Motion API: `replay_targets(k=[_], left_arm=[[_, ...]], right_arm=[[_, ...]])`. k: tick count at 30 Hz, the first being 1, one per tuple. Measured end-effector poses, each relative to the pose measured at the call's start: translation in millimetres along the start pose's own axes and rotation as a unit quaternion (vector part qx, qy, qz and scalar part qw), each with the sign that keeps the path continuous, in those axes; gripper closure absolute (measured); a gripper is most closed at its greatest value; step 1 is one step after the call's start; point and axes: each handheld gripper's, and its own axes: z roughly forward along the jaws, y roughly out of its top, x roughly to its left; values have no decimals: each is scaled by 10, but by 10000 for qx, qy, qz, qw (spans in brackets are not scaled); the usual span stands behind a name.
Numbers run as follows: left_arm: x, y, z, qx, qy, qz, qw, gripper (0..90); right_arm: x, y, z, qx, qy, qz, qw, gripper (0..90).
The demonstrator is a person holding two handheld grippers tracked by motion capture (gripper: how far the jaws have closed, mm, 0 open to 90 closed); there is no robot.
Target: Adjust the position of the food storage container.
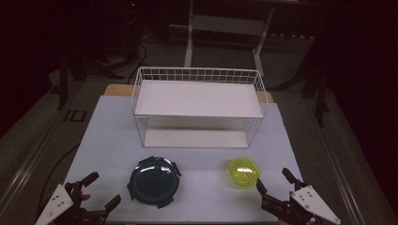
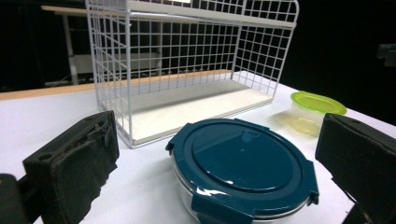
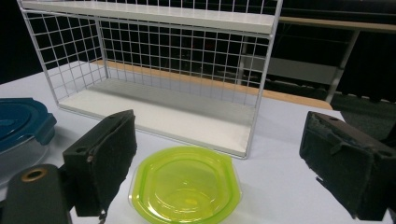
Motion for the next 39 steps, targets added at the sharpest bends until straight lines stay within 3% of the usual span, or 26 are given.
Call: replay_targets(k=[7, 11, 13, 19, 23, 25, 26, 30, 36, 38, 39], left_arm=[[-28, 95, -35, -56, -153, -166, 9997, 0], [-39, 170, -43, -58, -128, -11, 9999, 0], [-21, 221, -57, -96, -217, 83, 9997, 0], [105, 272, -68, 80, -166, 86, 9998, 35], [196, 165, -38, 375, -263, -42, 9989, 186], [215, 130, -27, 462, -339, -67, 9983, 345], [258, 70, -2, 674, -402, -103, 9969, 364], [329, -11, 41, 1076, -507, -189, 9927, 598], [336, -135, 130, 1644, -419, 41, 9855, 810], [337, -180, 167, 1835, -457, 61, 9819, 872], [337, -180, 167, 1835, -457, 61, 9819, 880]], right_arm=[[19, 39, -42, -46, 55, 31, 10000, 106], [25, 54, -60, -76, 74, 54, 9999, 106], [29, 72, -65, -98, 72, 67, 9999, 106], [49, 94, -55, -112, 120, 108, 9998, 107], [63, 105, -63, -131, 158, 77, 9998, 106], [60, 108, -68, -158, 142, 62, 9998, 106], [55, 109, -69, -157, 150, 81, 9997, 106], [44, 99, -60, -123, 194, 116, 9997, 106], [52, 95, -57, -120, 221, 78, 9997, 107], [52, 92, -51, -101, 233, 80, 9996, 106], [51, 89, -48, -95, 234, 84, 9996, 107]])
